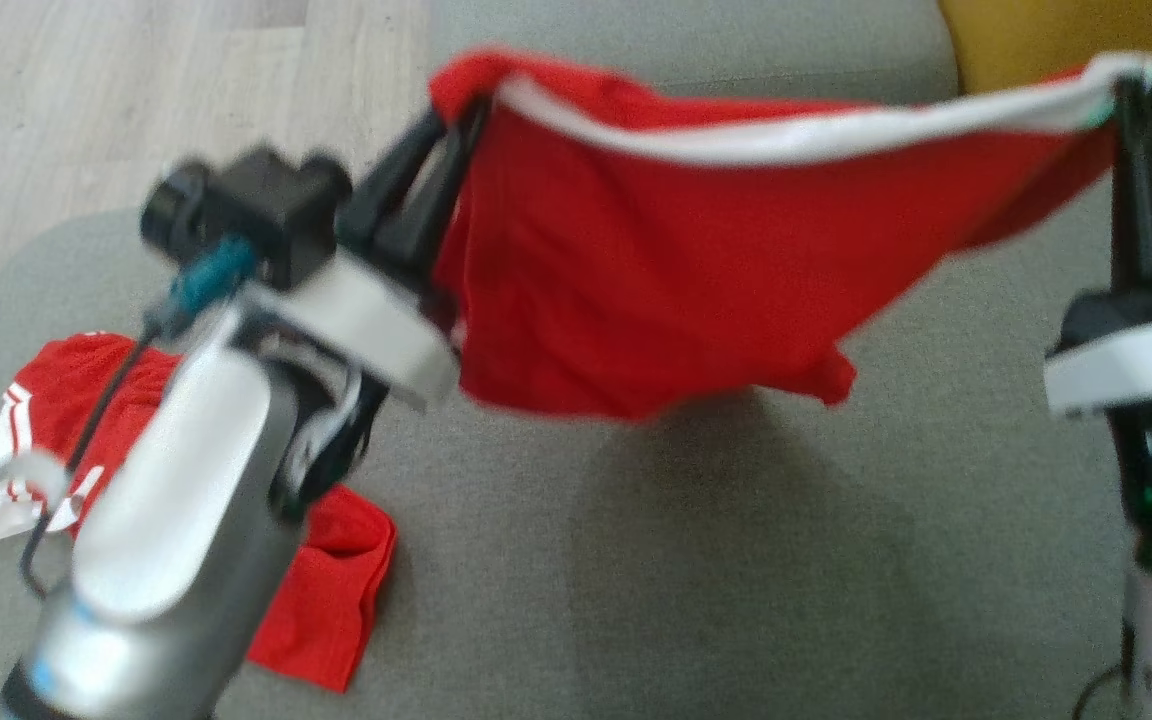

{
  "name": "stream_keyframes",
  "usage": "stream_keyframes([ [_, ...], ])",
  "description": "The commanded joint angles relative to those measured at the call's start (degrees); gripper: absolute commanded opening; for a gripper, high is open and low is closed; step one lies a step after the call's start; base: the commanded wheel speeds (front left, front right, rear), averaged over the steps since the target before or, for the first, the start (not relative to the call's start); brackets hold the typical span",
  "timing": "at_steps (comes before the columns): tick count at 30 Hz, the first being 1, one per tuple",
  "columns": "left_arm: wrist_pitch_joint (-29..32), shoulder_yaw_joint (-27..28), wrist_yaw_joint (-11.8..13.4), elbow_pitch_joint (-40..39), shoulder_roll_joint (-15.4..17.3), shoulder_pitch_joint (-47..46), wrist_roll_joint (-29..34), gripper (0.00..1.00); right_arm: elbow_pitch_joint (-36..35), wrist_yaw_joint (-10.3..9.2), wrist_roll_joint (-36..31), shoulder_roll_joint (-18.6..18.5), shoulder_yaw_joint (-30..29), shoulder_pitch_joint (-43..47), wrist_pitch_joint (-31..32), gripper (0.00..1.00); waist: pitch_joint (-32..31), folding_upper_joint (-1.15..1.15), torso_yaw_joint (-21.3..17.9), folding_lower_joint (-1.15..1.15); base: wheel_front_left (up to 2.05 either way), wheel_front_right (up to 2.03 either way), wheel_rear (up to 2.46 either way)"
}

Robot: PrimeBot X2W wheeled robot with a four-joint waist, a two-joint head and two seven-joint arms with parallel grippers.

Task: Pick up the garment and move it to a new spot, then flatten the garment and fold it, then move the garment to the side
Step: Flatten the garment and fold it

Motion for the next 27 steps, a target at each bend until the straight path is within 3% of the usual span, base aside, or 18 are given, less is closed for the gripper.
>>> stream_keyframes([
  [1, 1.45, 3.17, 0.64, -4.24, 2.73, -1.26, -0.44, 0.00, -3.86, 0.43, -0.52, 0.46, 0.61, -0.54, 1.64, 0.00, 0.39, 0.00, -0.22, 0.00, 0.00, 0.00, 0.00],
  [6, 6.40, 4.91, 1.77, -12.02, 6.44, -0.19, -0.88, 0.00, -9.27, 0.43, -1.19, 1.24, -0.53, -0.39, 6.30, 0.00, 3.25, 0.00, -1.07, 0.00, 0.00, 0.00, 0.00],
  [11, 8.43, 5.07, -0.08, -9.69, 6.68, -7.04, -0.94, 0.00, -4.74, 0.43, -1.12, -0.63, -0.44, -8.17, 7.60, 0.00, 8.66, 0.00, -2.32, 0.00, 0.00, 0.00, 0.00],
  [15, 7.96, 5.19, -2.53, -0.55, 6.25, -17.33, -0.54, 0.00, 5.12, 0.43, -0.28, -3.53, 1.56, -20.43, 5.56, 0.00, 14.77, 0.00, -4.23, 0.00, 0.00, 0.00, 0.00],
  [19, 4.22, 5.08, -4.07, 11.74, 6.29, -29.92, 1.70, 0.00, 20.20, 0.43, -1.65, -6.14, 4.71, -35.99, -1.54, 0.00, 20.06, 0.00, -6.50, 0.00, 0.00, 0.00, 0.00],
  [21, 1.61, 5.68, -4.27, 17.98, 5.61, -36.07, 2.34, 0.00, 28.24, 0.43, -2.54, -6.12, 4.67, -43.89, -6.00, 0.00, 22.03, 0.00, -7.21, 0.00, 0.00, 0.00, 0.00],
  [23, -0.14, 6.01, -4.24, 20.87, 5.15, -39.17, 2.84, 0.00, 31.88, 0.43, -3.05, -5.87, 4.22, -47.69, -8.39, 0.00, 22.93, 0.00, -7.38, 0.00, 0.00, 0.00, 0.00],
  [27, -7.22, 7.41, -2.68, 31.28, 2.28, -48.30, 3.79, 0.00, 44.13, 0.43, -5.50, -4.77, 2.37, -59.07, -18.17, 0.00, 25.20, 0.00, -7.43, 0.00, 0.00, 0.00, 0.00],
])
